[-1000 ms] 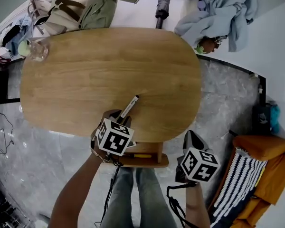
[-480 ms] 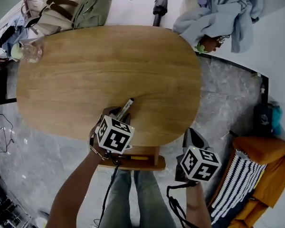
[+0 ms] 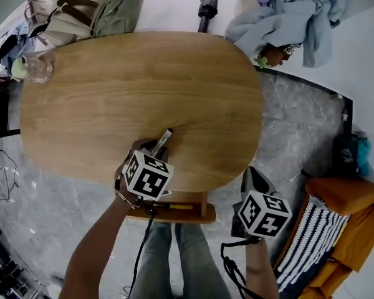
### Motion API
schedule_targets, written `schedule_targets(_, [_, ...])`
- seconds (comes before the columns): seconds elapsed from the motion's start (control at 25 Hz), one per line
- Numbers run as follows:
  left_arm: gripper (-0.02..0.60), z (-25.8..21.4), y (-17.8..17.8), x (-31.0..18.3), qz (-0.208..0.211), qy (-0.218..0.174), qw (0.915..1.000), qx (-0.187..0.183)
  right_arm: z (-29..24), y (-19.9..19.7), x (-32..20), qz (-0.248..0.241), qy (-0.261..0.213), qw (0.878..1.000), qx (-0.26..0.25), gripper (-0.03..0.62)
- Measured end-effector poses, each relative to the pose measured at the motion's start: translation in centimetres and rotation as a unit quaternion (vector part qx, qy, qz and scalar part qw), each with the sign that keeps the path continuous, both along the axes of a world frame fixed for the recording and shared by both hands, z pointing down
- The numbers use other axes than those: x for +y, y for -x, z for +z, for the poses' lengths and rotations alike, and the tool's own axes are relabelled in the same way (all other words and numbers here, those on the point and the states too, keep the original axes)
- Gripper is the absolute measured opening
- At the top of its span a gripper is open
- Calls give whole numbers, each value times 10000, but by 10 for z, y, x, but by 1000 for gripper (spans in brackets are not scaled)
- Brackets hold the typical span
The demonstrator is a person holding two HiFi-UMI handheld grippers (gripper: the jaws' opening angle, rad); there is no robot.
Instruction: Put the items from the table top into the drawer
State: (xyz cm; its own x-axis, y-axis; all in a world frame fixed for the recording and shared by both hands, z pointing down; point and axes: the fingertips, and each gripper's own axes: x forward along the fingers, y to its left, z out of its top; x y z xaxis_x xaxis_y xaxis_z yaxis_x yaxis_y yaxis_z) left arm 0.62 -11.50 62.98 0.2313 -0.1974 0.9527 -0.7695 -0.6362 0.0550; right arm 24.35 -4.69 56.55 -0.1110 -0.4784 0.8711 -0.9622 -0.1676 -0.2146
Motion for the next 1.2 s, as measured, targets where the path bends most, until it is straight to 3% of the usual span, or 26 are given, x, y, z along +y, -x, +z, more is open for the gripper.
schedule_targets(0.32, [112,1,-1,0,-137,74,9998,92,-2,0,-2,142,-48,9998,-92,5])
schedule_targets(0.44, [67,1,0,-2,-186,101,9997,100,-5,-2,-4,236,-88,9996,-121,5])
schedule_targets(1.2, [64,-14,15,4,-291,-30,9992,288,-26,16,9,445,-266,9986,-63,5])
